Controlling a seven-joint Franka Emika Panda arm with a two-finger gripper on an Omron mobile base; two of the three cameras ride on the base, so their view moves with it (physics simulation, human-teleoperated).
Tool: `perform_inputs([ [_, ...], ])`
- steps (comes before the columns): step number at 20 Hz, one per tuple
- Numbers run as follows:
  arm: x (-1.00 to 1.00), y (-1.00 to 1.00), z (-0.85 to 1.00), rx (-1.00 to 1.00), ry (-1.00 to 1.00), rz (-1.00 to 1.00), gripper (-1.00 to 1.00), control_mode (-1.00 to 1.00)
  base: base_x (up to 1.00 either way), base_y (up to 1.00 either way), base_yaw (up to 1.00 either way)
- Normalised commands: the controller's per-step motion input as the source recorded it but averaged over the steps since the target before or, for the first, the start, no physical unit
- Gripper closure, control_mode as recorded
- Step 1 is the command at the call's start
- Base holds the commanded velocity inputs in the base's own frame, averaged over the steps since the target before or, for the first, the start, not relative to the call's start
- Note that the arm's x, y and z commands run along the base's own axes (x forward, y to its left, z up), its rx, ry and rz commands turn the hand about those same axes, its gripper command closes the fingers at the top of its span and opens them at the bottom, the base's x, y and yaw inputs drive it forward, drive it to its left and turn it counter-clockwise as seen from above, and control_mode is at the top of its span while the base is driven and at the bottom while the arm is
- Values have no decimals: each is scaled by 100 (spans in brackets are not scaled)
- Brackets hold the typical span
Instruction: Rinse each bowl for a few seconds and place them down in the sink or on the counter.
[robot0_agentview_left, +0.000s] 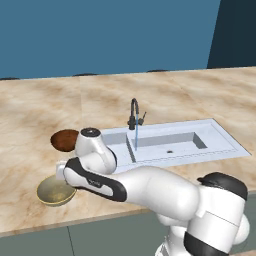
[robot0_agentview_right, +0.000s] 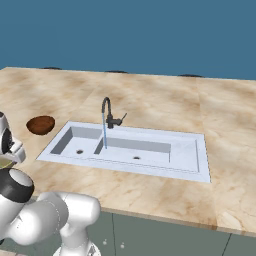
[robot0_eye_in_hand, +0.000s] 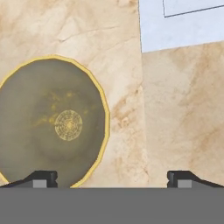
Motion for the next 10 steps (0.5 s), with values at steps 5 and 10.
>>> perform_inputs([
  [5,0,0,-27,0,0,0,-100,-100,0,0,0],
  [10,7,0,-16,0,0,0,-100,-100,0,0,0],
])
